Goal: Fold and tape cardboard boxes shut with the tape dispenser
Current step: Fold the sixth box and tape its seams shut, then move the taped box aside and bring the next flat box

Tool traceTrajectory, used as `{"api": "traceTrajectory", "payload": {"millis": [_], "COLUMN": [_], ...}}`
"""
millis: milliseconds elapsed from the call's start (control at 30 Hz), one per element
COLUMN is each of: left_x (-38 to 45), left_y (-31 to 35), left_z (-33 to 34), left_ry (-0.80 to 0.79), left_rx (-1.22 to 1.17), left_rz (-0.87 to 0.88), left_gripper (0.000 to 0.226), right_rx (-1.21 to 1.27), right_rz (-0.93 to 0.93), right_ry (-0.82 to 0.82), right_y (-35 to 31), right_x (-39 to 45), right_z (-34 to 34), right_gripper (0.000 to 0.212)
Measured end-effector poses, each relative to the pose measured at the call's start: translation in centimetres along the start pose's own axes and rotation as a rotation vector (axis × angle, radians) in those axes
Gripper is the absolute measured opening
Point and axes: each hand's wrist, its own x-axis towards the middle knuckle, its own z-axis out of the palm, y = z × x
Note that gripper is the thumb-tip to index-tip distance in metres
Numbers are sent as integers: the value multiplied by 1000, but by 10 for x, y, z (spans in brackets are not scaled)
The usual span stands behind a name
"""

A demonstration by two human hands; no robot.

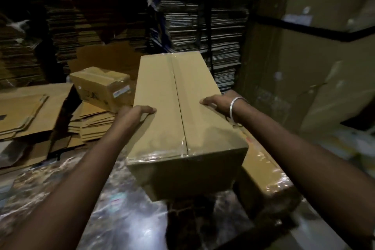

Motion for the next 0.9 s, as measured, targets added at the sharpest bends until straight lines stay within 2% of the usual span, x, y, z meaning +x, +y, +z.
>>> {"api": "traceTrajectory", "payload": {"millis": [100,200,267,367,533,667,800,900], "left_x": [0,0,3,10,44,63,79,92], "left_y": [27,55,69,87,107,120,130,135], "left_z": [72,133,168,215,285,343,405,460], "left_ry": [-62,-118,-132,-135,-240,-312,-345,-350], "left_rx": [-13,-40,-52,-50,-50,-30,-9,-4], "left_rz": [10,20,22,38,22,51,59,55], "left_gripper": [42,55,63,41,42,34,57,61], "right_rx": [8,16,9,-10,3,49,1,-20], "right_rz": [3,19,31,74,118,131,164,187], "right_ry": [26,46,73,90,176,235,283,289], "right_y": [14,29,38,54,78,100,123,144], "right_x": [24,49,69,102,151,182,214,246], "right_z": [-72,-129,-157,-188,-234,-275,-322,-358], "right_gripper": [55,43,46,48,64,54,57,61]}}
